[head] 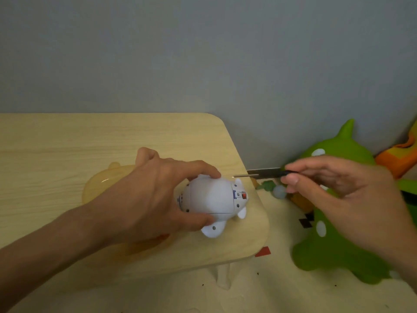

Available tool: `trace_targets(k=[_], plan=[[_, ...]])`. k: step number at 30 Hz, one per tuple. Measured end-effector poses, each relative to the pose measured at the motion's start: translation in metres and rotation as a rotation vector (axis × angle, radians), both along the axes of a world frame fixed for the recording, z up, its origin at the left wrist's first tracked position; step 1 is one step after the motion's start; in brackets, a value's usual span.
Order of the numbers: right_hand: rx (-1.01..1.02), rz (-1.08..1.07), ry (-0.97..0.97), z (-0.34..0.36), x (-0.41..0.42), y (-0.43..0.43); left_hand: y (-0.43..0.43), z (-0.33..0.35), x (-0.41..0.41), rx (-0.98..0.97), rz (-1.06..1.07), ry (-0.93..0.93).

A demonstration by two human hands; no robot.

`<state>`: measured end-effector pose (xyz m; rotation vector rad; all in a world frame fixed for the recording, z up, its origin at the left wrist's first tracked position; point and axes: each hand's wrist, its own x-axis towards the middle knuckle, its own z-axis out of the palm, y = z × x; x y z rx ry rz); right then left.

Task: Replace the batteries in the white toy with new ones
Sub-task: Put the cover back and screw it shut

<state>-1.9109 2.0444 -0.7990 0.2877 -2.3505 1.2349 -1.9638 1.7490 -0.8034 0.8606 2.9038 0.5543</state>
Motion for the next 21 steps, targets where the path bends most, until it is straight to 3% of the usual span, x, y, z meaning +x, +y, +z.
trace_targets(k=[3, 8, 21], plan=[[0.181, 0.033, 0.117, 0.012, 0.014, 0.004, -0.003, -0.002, -0.009, 0.059, 0.008, 0.114], [0.447, 0.001, 0.295, 0.012, 0.017, 0.001, -0.004, -0.005, -0.012, 0.091, 0.004, 0.127], [0.549, 0.08, 0.399, 0.001, 0.008, -0.005, -0.002, -0.006, -0.015, 0.094, -0.006, 0.159]])
